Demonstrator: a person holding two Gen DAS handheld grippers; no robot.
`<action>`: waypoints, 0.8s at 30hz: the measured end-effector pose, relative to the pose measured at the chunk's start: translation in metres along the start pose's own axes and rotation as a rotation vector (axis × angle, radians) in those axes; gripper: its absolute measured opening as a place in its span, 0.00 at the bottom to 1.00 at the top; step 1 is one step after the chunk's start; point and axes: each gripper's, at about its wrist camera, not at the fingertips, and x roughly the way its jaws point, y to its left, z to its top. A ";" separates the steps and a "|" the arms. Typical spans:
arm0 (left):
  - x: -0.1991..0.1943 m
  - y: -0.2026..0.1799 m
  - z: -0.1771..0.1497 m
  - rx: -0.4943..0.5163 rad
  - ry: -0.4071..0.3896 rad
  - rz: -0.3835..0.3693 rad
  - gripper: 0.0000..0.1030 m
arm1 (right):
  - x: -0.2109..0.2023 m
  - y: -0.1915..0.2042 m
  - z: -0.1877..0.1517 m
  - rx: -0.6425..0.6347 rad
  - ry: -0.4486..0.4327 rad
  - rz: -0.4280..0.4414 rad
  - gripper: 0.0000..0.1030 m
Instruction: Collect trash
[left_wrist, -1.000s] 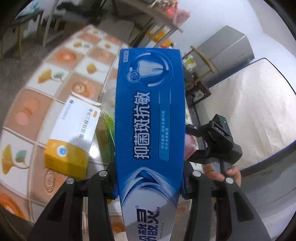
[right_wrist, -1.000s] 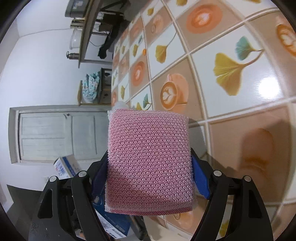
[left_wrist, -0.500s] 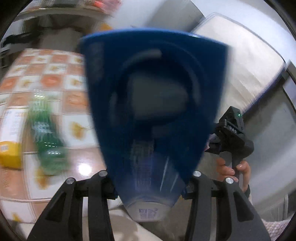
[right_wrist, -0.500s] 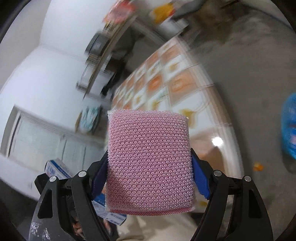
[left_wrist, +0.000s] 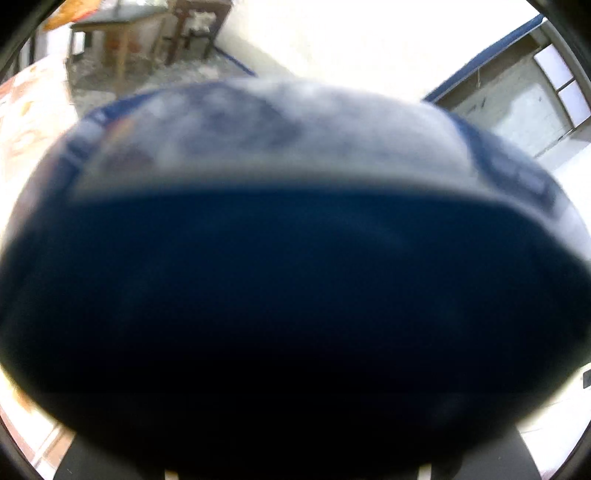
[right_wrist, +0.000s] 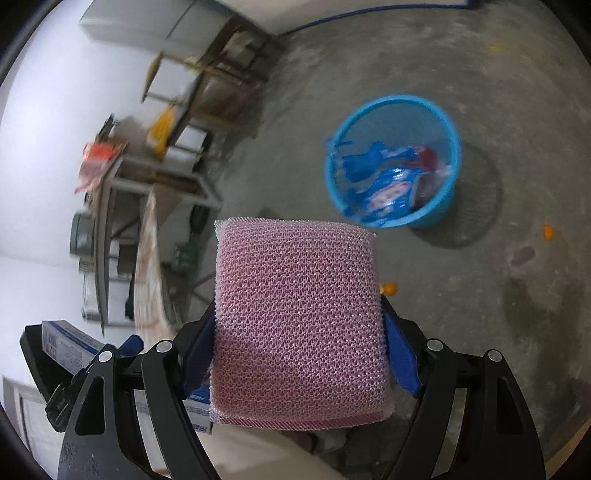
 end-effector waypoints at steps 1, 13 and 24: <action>0.010 -0.001 0.009 0.002 0.021 -0.002 0.43 | 0.001 -0.006 0.007 0.009 -0.004 -0.004 0.73; 0.114 -0.004 0.117 -0.063 -0.009 0.055 0.90 | 0.050 -0.017 0.126 -0.006 -0.135 -0.138 0.79; 0.083 -0.002 0.093 -0.083 -0.113 0.044 0.90 | 0.076 -0.049 0.121 -0.011 -0.113 -0.269 0.79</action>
